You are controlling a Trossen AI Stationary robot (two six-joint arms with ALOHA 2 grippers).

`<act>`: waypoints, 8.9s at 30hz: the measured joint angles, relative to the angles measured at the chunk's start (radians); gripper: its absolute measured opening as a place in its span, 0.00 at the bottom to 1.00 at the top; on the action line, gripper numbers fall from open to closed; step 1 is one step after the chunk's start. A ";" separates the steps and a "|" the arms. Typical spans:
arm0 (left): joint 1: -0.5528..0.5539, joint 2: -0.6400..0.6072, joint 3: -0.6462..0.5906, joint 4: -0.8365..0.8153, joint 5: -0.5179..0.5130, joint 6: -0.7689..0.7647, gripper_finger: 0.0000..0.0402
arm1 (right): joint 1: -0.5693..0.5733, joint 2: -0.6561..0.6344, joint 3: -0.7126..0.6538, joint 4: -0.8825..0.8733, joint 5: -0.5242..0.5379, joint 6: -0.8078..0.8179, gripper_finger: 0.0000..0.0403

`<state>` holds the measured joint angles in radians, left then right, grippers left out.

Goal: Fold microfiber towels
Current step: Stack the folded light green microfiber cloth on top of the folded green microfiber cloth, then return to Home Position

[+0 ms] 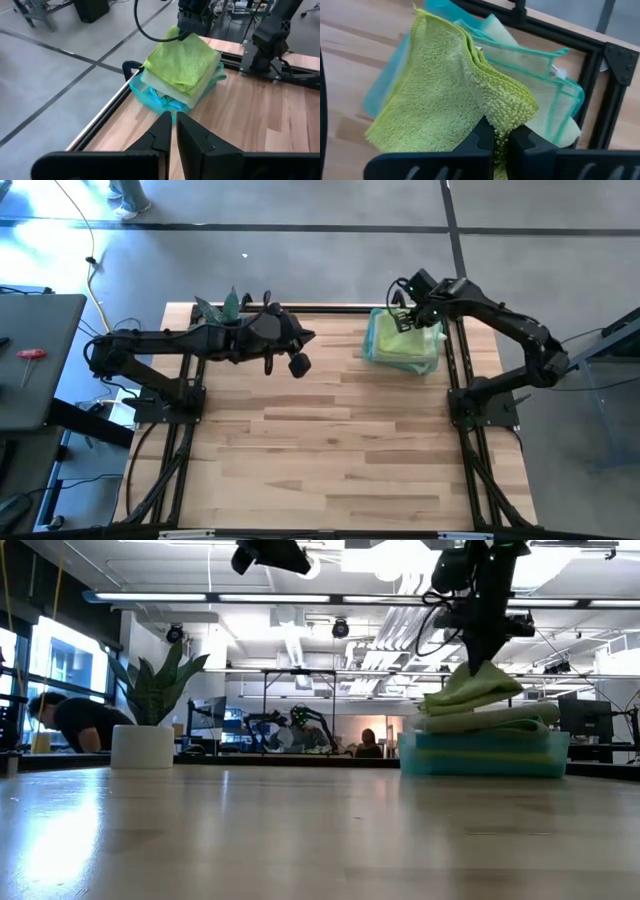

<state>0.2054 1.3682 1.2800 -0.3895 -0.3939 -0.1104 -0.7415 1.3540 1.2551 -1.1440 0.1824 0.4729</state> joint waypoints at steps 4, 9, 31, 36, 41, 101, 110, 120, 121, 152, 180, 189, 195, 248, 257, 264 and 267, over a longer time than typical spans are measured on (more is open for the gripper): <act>0.000 0.000 0.000 0.005 -0.008 -0.018 0.05 | -0.030 0.000 -0.043 0.003 -0.010 -0.023 0.00; 0.000 0.000 0.000 0.028 -0.013 -0.027 0.05 | -0.038 0.000 -0.118 0.028 -0.022 -0.038 0.02; 0.000 -0.041 0.000 0.064 -0.032 -0.037 0.05 | -0.016 0.000 0.196 -0.084 0.150 -0.116 0.45; -0.002 -0.142 0.000 0.064 -0.031 -0.036 0.05 | 0.071 -0.019 0.349 -0.079 0.137 -0.199 0.45; -0.013 -0.260 0.002 0.052 -0.039 -0.007 0.05 | 0.181 -0.090 0.422 -0.006 0.144 -0.227 0.45; -0.055 -0.571 -1.077 0.883 -0.238 -0.285 0.05 | 0.790 -0.766 -0.976 1.238 0.147 0.047 0.45; -0.055 -0.636 -1.187 0.887 -0.251 -0.388 0.05 | 0.790 -0.766 -0.976 1.184 0.148 0.051 0.45; -0.055 -0.683 -1.192 0.689 -0.281 -0.458 0.05 | 0.787 -0.766 -0.976 1.082 0.203 0.051 0.45; -0.055 -0.683 -1.192 0.667 -0.278 -0.478 0.05 | 0.787 -0.766 -0.976 1.073 0.204 0.051 0.45; -0.056 -0.682 -1.192 0.669 0.257 -0.172 0.05 | 0.787 -0.766 -0.976 1.002 0.227 0.044 0.45; -0.055 -1.025 -1.192 0.595 0.246 -0.174 0.05 | 0.787 -0.766 -0.976 1.002 0.227 0.044 0.45; -0.053 -1.104 -1.192 0.595 0.246 -0.174 0.05 | 0.787 -0.766 -0.976 1.002 0.227 0.044 0.45; -0.027 -1.215 -1.192 0.584 0.246 -0.174 0.05 | 0.787 -0.766 -0.976 1.002 0.227 0.044 0.45; 0.386 -1.364 -1.192 0.586 0.246 -0.174 0.05 | 0.787 -1.085 -0.976 1.001 0.227 0.044 0.45; 0.404 -1.365 -1.192 0.586 0.246 -0.174 0.05 | 0.787 -1.154 -0.976 1.001 0.227 0.044 0.45; 0.466 -1.365 -1.192 0.586 0.246 -0.174 0.05 | 0.737 -1.189 -0.992 1.039 0.227 0.043 0.45; 0.478 -1.365 -1.192 0.586 0.245 -0.174 0.05 | 0.701 -1.200 -1.075 1.162 0.227 0.044 0.45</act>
<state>0.6835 0.0036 0.0883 0.1963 -0.1486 -0.2844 -0.0404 0.1543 0.1802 0.0178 0.4093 0.5166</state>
